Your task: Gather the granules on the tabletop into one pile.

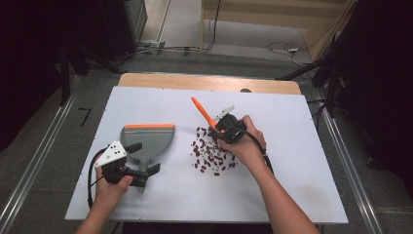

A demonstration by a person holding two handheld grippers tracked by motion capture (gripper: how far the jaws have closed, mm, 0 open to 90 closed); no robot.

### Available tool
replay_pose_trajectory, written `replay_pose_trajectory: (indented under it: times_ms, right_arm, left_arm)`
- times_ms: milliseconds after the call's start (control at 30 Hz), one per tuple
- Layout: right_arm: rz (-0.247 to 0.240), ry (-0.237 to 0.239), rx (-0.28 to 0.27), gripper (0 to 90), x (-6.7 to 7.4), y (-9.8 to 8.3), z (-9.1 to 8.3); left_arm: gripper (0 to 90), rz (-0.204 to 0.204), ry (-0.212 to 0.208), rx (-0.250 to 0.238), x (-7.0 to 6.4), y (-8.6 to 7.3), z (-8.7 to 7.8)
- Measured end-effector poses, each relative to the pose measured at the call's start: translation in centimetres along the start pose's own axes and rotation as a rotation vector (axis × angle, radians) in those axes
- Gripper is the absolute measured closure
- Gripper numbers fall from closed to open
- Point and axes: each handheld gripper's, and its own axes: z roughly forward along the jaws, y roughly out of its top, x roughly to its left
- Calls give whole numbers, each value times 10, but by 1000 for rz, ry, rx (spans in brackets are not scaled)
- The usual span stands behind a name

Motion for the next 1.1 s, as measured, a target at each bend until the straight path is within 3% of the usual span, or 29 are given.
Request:
replay_pose_trajectory:
  times_ms: [200,267,300,333,433,467,533,600,700,833,1100]
  right_arm:
    - [22,39,-88,691,-1,-3,-26]
    - [24,120,-135,692,6,-4,-43]
    - [24,120,-135,692,6,-4,-43]
    - [10,185,-124,691,16,-4,-48]
    - [4,267,-94,691,37,-7,-49]
    - [4,267,-94,691,37,-7,-49]
    - [-5,332,-87,691,50,-9,-45]
    - [-9,366,-79,691,62,-11,-41]
    - [23,429,-64,692,72,-13,-28]
    - [71,414,-62,691,65,-15,-17]
    - [104,354,-59,688,45,-17,-11]
  left_arm:
    - [0,-2,1,-2,1,-1,-1]
    - [0,-2,3,-2,1,-1,-1]
    - [0,-2,3,-3,1,-1,-1]
    - [0,-3,3,-5,1,0,-1]
    - [0,-2,3,-7,1,0,-1]
    - [0,-1,3,-8,1,0,-2]
    - [0,-2,5,-9,1,0,-2]
    - [0,-3,5,-9,1,0,-2]
    - [0,-1,5,-7,1,0,-2]
    - [0,-3,4,-8,1,0,-3]
    - [0,-6,5,-14,1,1,-4]
